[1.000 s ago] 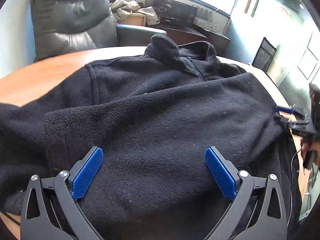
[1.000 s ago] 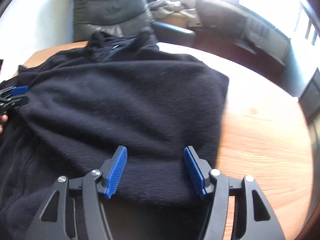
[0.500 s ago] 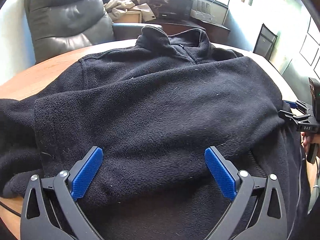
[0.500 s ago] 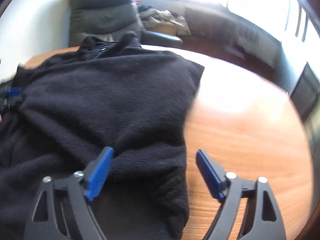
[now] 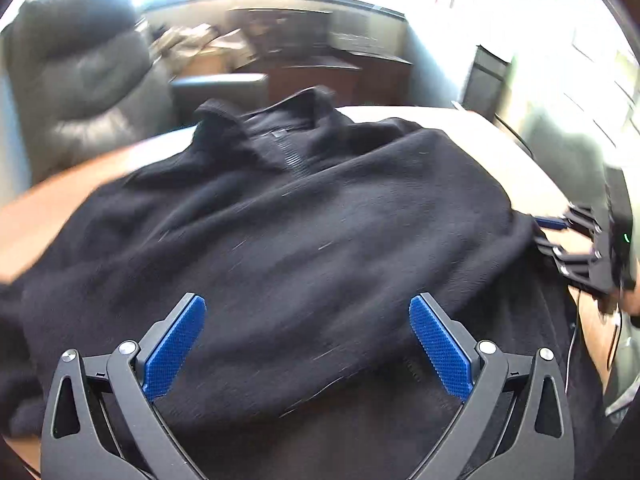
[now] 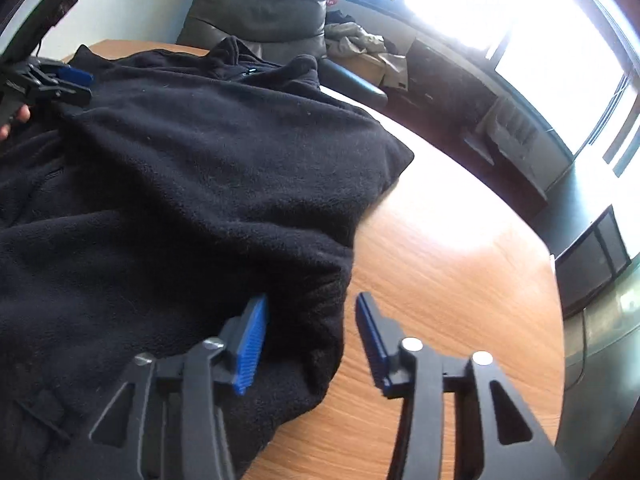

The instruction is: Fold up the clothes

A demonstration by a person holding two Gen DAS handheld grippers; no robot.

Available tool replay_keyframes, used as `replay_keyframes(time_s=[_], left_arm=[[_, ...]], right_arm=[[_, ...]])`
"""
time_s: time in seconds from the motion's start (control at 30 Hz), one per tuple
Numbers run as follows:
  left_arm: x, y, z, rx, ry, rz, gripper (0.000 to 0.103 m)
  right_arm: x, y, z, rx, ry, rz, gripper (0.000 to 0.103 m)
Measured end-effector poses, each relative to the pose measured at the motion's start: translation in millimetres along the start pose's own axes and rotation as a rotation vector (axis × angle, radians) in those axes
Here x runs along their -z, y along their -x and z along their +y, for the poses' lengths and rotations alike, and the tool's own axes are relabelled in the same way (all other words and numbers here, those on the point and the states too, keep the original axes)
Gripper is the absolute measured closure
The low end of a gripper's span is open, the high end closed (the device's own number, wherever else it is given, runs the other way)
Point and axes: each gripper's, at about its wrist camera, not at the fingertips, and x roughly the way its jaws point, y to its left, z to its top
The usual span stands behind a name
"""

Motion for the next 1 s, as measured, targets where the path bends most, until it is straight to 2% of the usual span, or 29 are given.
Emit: replay_keyframes(time_s=[0.13,0.2,0.27,0.4,0.53,0.57,0.63,0.7,0.73,0.8,0.83,0.87,0.9,0.93,0.97,1.0], left_arm=[[11.8,-34.1,9.2,-0.042,0.061,0.086,0.0],[14.4,-34.2,3.1,-0.067,0.034,0.066,0.0],[14.1,-33.0,-4.3,-0.052,0.049,0.068,0.0],[19.4,-31.8,-15.8,-0.05,0.054,0.059,0.0],[18.6,-27.7,-15.6,-0.038,0.057,0.065,0.0],[17.1,-25.1,-14.7,-0.023,0.06,0.069,0.0],[13.2,-15.0,-18.4,0.008,0.029,0.047,0.0],[12.9,-8.8,-24.9,0.016,-0.018,0.013,0.0],[12.0,-10.5,-25.0,0.013,-0.023,0.011,0.0],[14.7,-18.4,-21.7,0.0,0.011,0.029,0.0],[17.1,-23.9,-20.7,-0.003,0.022,0.043,0.0],[21.4,-28.6,-19.5,-0.016,0.027,0.052,0.0],[25.8,-33.2,-18.2,-0.03,0.031,0.061,0.0],[25.1,-32.3,-20.8,-0.035,0.026,0.057,0.0],[24.1,-31.0,-23.6,-0.039,0.021,0.051,0.0],[24.2,-30.6,-23.1,-0.033,0.025,0.05,0.0]], right_arm=[[0.5,2.4,-0.3,0.069,-0.015,-0.029,0.081],[5.1,19.1,-9.8,0.09,-0.074,-0.076,0.083],[10.4,34.0,-17.8,0.114,-0.101,-0.109,0.083],[32.7,16.4,-31.0,0.109,-0.119,0.004,0.083],[38.6,32.0,-42.2,0.054,-0.147,0.043,0.076],[39.0,40.5,-44.3,0.035,-0.155,0.048,0.073],[36.3,64.7,-48.4,-0.041,-0.183,0.006,0.057],[18.1,85.7,-49.6,-0.146,-0.225,-0.093,0.018],[2.9,89.5,-47.8,-0.206,-0.237,-0.154,0.012],[-19.5,88.1,-39.8,-0.297,-0.258,-0.223,0.01],[-29.2,72.4,-37.6,-0.344,-0.286,-0.208,0.011],[-35.3,55.4,-35.4,-0.394,-0.315,-0.177,0.021],[-35.7,35.9,-33.5,-0.451,-0.348,-0.116,0.039],[-35.0,16.2,-29.8,-0.491,-0.371,-0.053,0.047],[-29.3,-0.6,-23.4,-0.494,-0.378,0.015,0.061],[-15.9,-6.9,-20.5,-0.485,-0.393,0.066,0.071]])
